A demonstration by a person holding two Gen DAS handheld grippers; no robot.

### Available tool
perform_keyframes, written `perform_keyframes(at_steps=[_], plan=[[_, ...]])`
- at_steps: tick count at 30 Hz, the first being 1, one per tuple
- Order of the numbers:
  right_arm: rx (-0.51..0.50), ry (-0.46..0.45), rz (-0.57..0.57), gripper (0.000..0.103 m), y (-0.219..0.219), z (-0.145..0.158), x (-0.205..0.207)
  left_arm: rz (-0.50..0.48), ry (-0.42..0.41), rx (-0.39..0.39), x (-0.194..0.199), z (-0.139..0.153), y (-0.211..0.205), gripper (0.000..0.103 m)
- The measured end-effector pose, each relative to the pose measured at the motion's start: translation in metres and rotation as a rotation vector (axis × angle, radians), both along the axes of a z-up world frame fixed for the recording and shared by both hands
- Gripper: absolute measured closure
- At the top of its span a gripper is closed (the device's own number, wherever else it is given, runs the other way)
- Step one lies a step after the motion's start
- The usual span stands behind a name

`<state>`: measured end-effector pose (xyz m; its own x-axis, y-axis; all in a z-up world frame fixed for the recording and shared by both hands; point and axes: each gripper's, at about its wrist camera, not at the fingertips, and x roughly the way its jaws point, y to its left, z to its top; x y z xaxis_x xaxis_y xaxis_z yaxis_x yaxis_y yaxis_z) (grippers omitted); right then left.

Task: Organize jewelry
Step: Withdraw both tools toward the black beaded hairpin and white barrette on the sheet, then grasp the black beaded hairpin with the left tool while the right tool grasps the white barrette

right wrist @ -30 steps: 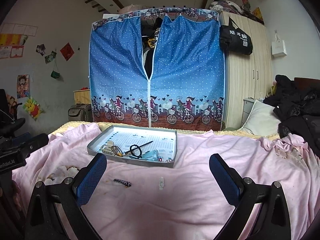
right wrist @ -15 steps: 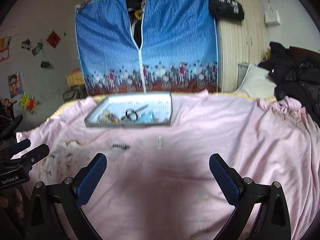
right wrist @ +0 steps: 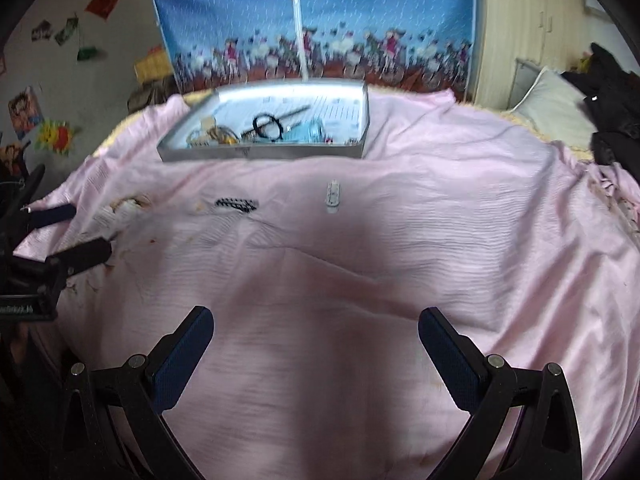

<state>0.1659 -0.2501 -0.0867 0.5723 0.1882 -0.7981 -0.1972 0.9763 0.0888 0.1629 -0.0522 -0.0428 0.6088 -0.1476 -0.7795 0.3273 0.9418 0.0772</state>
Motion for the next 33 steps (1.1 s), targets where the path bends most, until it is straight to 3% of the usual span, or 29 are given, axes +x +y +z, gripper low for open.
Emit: perform_keyframes(at_steps=[6,12,17,21,25,33], plan=[[-0.006,0.062,0.029,0.0,-0.015,-0.015,0.063,-0.163,0.086,-0.035,0.049,-0.025,-0.006,0.002],[0.02,0.058,0.087,0.001,-0.018,-0.033,0.105,-0.26,0.097,-0.009,0.087,-0.05,-0.017,0.002],[0.069,0.101,0.097,0.031,-0.018,-0.05,0.126,-0.298,0.119,-0.043,0.115,-0.063,-0.015,0.004],[0.076,0.095,0.11,0.04,-0.013,-0.052,0.132,-0.336,0.186,-0.11,0.132,-0.068,-0.016,0.018],[0.124,0.068,0.106,0.052,-0.016,-0.05,0.14,-0.395,0.235,-0.076,0.14,-0.075,-0.027,0.038],[0.178,0.062,0.108,0.066,-0.012,-0.056,0.156,-0.433,0.299,-0.078,0.145,-0.079,-0.031,0.062]])
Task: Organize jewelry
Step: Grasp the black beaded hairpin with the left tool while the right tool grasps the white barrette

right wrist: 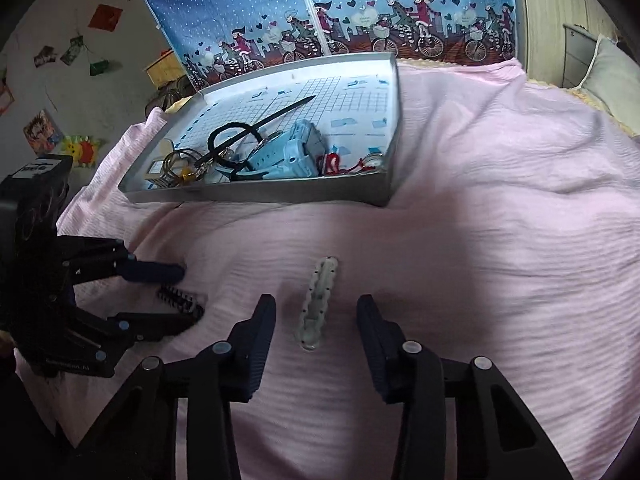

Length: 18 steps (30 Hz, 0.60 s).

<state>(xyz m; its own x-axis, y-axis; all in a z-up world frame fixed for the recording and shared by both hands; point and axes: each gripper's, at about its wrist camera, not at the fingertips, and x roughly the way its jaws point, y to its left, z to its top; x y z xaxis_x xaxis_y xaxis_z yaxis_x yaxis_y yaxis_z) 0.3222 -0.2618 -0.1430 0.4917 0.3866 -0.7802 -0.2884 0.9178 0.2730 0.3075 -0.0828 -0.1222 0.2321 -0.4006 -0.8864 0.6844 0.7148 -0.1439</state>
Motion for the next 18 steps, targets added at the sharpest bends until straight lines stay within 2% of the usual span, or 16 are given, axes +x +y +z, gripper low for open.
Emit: perform_keyframes(at_steps=[3,6,11,13,18], plan=[[-0.015,0.004,0.018,0.068,0.006,-0.003,0.0,-0.009,0.032,0.006,-0.002,0.0,-0.003,0.069],[-0.008,0.004,0.022,0.071,0.006,-0.003,-0.001,0.009,0.062,0.018,-0.004,0.0,-0.005,0.071],[0.045,0.032,-0.007,0.072,0.0,-0.005,0.002,0.108,0.122,0.002,0.003,0.0,-0.003,0.078],[0.06,0.039,-0.017,0.072,-0.002,-0.006,0.002,0.155,0.145,-0.015,0.007,0.0,0.002,0.084],[0.041,0.035,-0.019,0.072,0.002,-0.008,0.003,0.215,0.144,-0.014,0.008,0.001,0.005,0.091]])
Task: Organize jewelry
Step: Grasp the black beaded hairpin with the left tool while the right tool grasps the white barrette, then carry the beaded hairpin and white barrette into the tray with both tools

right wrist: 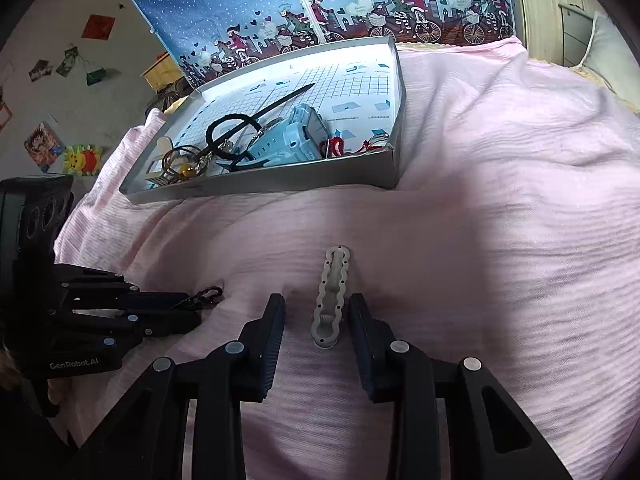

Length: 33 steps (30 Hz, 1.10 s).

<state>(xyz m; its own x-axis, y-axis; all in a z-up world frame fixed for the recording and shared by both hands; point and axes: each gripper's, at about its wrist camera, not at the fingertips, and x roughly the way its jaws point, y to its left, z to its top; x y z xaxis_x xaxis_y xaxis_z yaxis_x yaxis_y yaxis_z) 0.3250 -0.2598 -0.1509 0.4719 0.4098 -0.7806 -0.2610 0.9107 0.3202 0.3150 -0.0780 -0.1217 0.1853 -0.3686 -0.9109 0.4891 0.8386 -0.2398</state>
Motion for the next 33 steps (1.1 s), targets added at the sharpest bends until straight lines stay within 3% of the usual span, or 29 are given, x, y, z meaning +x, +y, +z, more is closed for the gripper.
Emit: perform_keyframes(at_steps=[3,7,10,13,21,26,33], plan=[[0.018,-0.005,0.0,0.073,-0.001,0.001,-0.001,0.056,0.017,-0.002,-0.003,0.0,-0.001,0.092],[0.041,0.007,-0.011,0.087,-0.005,0.0,0.0,0.12,0.051,-0.05,-0.008,0.001,0.002,0.093],[0.05,0.023,-0.016,0.087,-0.004,0.0,-0.002,0.157,0.064,-0.084,-0.012,0.004,0.007,0.1],[0.059,0.03,-0.006,0.087,-0.001,0.001,-0.004,0.184,0.072,-0.118,-0.017,0.007,0.009,0.101],[0.196,0.085,0.002,0.088,-0.004,0.002,-0.012,0.226,0.103,-0.21,-0.033,0.023,0.014,0.101],[0.252,0.058,-0.011,0.088,-0.012,0.017,-0.022,0.26,0.065,-0.258,-0.045,0.04,0.018,0.101],[0.313,-0.057,-0.024,0.088,-0.018,0.044,-0.034,0.291,-0.135,-0.275,-0.054,0.072,0.024,0.101]])
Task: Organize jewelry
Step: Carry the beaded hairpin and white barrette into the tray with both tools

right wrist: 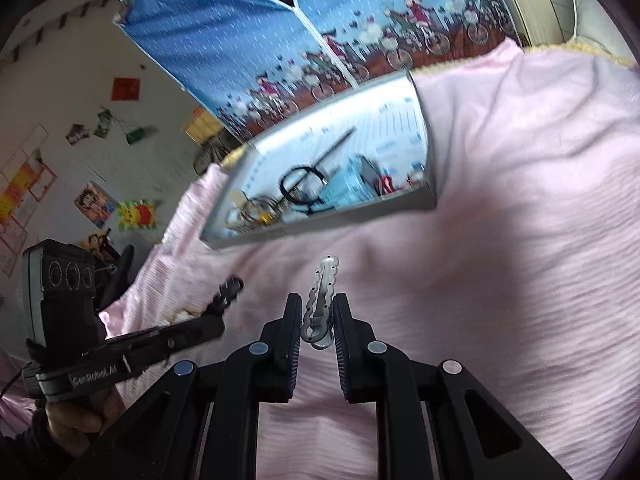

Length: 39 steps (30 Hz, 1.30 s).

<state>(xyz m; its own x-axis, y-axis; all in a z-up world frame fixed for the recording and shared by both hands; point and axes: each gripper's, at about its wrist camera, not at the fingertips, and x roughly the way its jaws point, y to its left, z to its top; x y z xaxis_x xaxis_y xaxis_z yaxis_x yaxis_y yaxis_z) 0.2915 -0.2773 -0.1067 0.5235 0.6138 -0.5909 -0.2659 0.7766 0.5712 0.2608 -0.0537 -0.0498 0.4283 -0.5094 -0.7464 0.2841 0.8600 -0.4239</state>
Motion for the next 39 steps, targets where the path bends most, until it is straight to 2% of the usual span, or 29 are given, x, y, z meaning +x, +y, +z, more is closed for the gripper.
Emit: perform_keyframes(at_steps=[4,7,15,27,30,35,39], plan=[[0.011,-0.054,0.003,0.088,0.005,0.008,-0.001,0.051,-0.109,-0.025,0.002,0.012,0.01,0.101],[0.022,-0.082,0.0,0.088,0.007,0.013,0.0,0.091,-0.163,-0.008,0.01,0.016,0.014,0.101],[0.061,-0.12,0.021,0.088,0.009,0.021,0.0,0.193,-0.236,0.043,0.026,0.021,0.036,0.101],[0.044,-0.18,0.046,0.088,0.019,0.028,-0.005,0.173,-0.34,0.086,0.021,0.038,0.037,0.101],[-0.024,-0.23,0.036,0.088,0.026,0.033,0.008,0.166,-0.375,0.098,0.021,0.043,0.034,0.101],[-0.007,-0.263,0.003,0.088,0.043,0.031,0.049,0.175,-0.418,0.108,0.033,0.044,0.036,0.101],[-0.003,-0.284,0.006,0.088,0.063,0.025,0.073,0.195,-0.454,0.155,0.046,0.038,0.043,0.101]])
